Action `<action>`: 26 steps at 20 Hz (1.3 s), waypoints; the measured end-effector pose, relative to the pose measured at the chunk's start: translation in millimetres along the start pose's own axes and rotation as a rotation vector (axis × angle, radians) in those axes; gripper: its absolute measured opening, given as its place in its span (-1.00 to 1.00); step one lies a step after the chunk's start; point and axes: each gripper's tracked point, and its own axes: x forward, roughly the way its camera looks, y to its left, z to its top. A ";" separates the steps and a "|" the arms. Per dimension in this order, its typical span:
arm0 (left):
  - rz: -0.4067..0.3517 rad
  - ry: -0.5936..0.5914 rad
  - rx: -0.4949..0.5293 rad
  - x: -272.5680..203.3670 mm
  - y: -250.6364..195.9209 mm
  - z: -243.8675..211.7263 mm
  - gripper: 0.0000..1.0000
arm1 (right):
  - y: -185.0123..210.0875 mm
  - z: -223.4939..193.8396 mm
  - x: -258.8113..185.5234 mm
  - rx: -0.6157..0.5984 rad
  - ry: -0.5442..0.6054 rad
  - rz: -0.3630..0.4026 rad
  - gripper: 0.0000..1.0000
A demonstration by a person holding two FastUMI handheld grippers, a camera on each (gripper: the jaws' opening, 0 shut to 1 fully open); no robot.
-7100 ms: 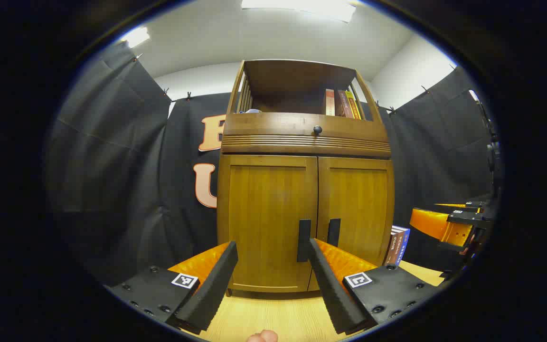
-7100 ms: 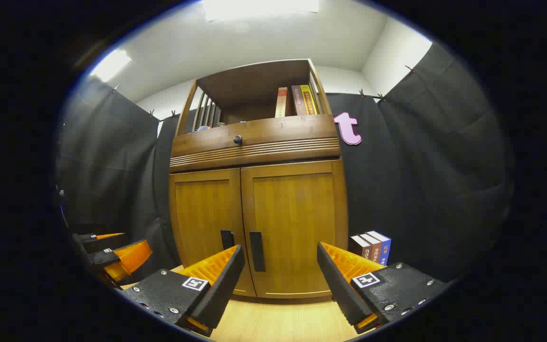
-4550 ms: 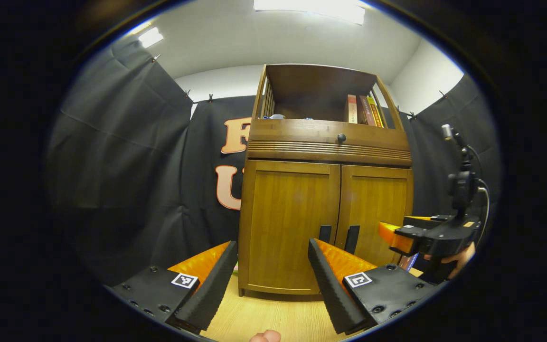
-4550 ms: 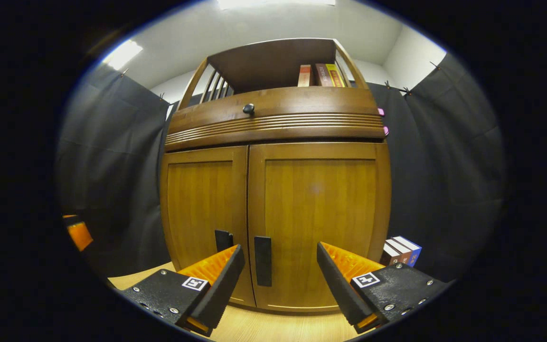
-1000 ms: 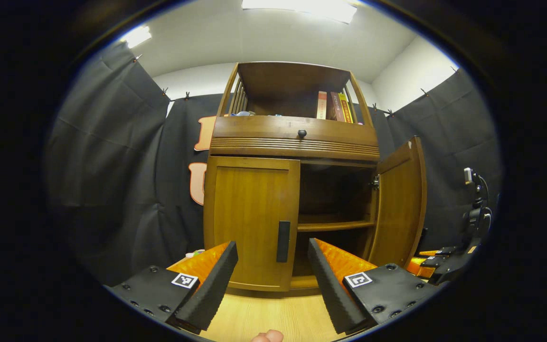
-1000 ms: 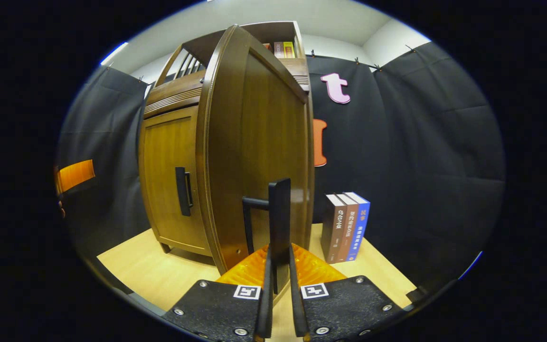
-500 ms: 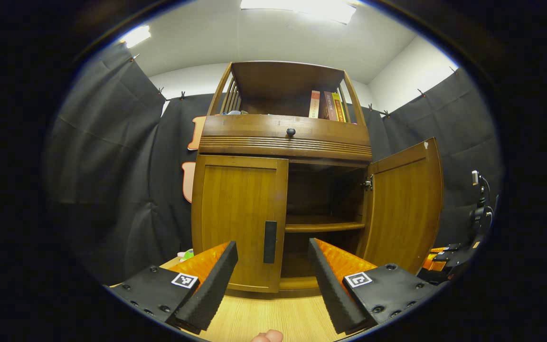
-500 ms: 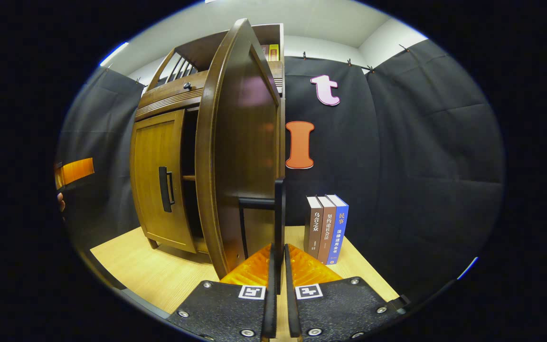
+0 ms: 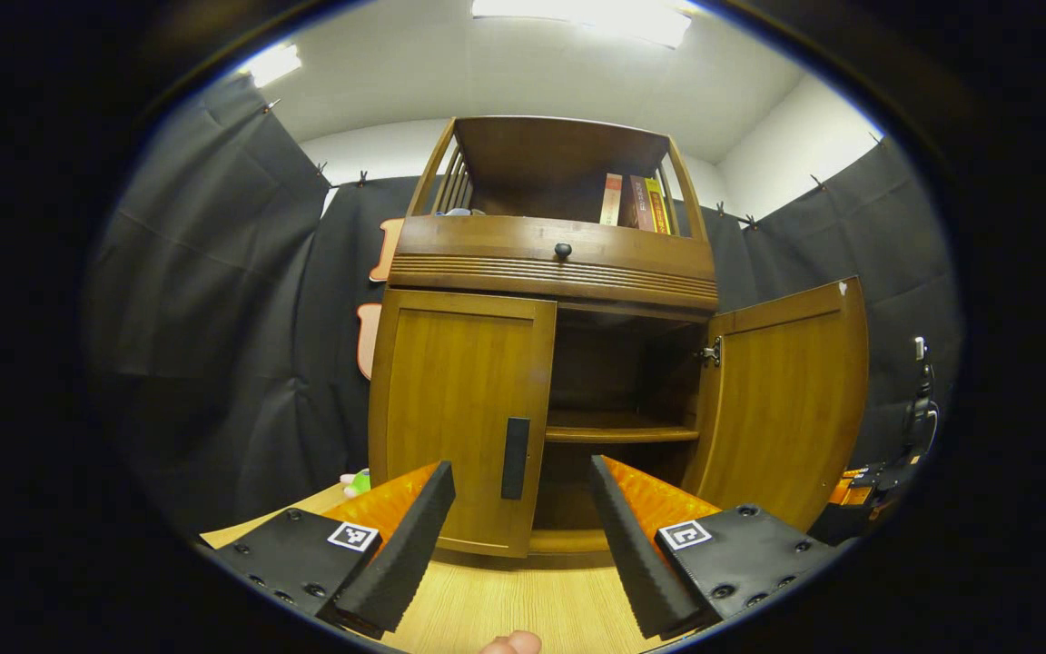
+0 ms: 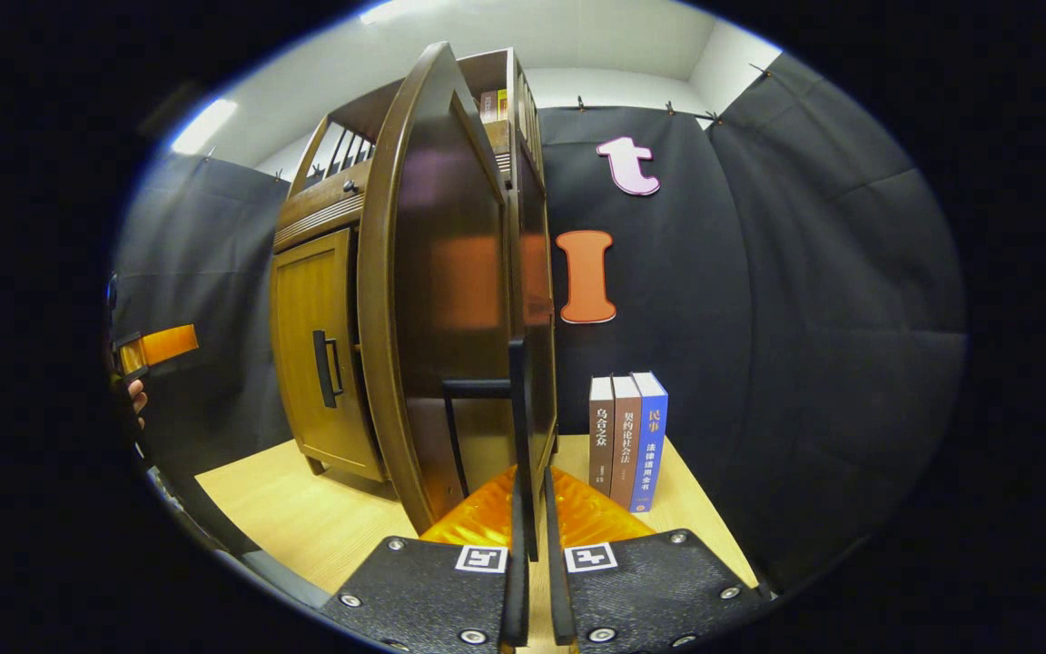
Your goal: Open the right door of the double-door shoe cabinet with the right hand, and open the left door with the left hand.
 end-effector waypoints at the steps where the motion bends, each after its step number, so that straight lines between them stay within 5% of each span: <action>1: 0.005 0.000 0.001 0.3 0.9 -0.6 0.94 | -2.3 -0.8 0.9 0.002 0.000 0.011 -0.82; 10: 0.028 -0.001 0.011 1.2 9.9 -5.8 0.93 | -3.7 -10.1 -42.1 -0.003 0.043 -0.072 -0.73; 19: 0.006 0.051 0.023 3.7 7.2 -24.4 0.89 | 26.5 40.3 -85.5 0.067 -0.070 -0.175 -0.78; 26: -0.017 0.090 0.031 20.4 12.5 -35.4 0.93 | 52.5 40.3 -75.2 0.027 -0.061 -0.140 0.90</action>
